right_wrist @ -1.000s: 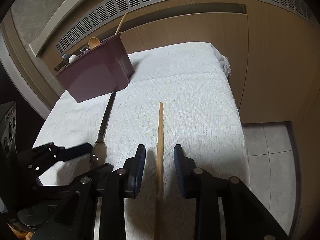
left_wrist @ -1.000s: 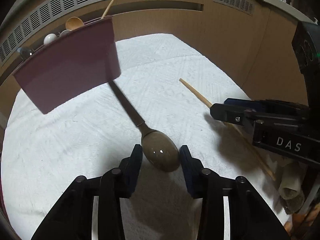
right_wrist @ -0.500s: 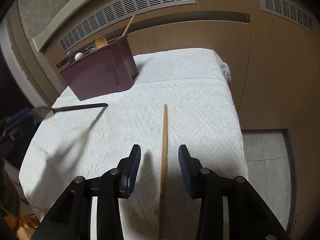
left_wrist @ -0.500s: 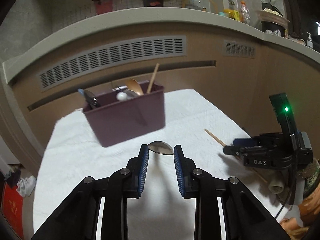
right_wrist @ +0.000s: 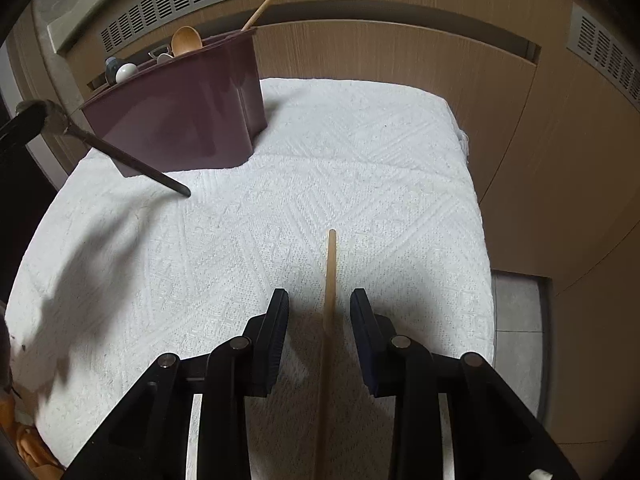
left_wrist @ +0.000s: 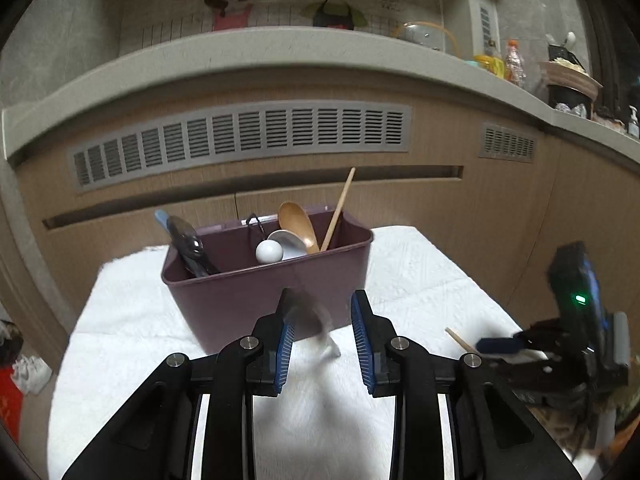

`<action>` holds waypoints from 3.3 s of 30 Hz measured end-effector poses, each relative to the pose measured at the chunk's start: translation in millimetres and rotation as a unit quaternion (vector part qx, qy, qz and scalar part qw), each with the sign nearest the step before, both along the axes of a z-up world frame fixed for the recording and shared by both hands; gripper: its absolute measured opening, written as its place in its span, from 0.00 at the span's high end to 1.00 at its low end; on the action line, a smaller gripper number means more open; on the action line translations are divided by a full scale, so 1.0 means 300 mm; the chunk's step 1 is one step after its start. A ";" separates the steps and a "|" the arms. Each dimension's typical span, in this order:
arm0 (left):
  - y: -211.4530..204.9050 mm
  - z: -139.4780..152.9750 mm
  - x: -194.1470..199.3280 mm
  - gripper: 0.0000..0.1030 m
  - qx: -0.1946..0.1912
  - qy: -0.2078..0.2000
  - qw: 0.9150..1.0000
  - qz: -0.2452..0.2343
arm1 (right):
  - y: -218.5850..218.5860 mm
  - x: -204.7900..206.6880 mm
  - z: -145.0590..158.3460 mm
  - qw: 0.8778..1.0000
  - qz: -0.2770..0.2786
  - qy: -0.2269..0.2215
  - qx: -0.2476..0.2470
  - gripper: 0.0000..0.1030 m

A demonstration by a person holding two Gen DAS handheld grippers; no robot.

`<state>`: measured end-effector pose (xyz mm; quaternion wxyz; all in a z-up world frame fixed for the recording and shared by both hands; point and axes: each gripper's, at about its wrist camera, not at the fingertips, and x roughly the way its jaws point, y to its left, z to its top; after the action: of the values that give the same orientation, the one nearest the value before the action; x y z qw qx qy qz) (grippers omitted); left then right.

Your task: Organize utensils

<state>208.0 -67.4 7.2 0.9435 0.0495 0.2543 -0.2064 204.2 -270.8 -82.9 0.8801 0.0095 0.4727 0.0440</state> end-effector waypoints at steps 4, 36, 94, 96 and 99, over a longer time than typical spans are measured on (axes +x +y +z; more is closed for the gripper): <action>0.015 -0.027 0.065 0.74 -0.021 0.018 1.000 0.004 | -0.003 -0.005 -0.001 1.000 0.001 -0.001 0.001 0.70; 0.123 -0.294 -0.132 0.67 0.072 0.175 0.982 -0.014 | 0.067 -0.087 0.056 0.997 0.066 -0.050 0.004 0.57; 0.315 -0.262 -0.150 0.59 -0.133 0.366 0.920 0.044 | 0.034 -0.069 0.128 0.998 0.038 -0.037 0.028 0.95; 0.308 -0.273 -0.121 0.58 -0.132 0.367 0.919 0.067 | 0.039 -0.079 0.144 0.998 0.042 -0.044 0.031 0.95; 0.316 -0.269 -0.066 0.57 -0.141 0.360 0.917 0.093 | 0.047 -0.087 0.156 0.997 0.045 -0.052 0.032 0.95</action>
<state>188.2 27.4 -73.6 0.8003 -0.1857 0.5487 -0.1548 177.9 -256.8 -36.2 0.8996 0.0143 0.4249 0.0997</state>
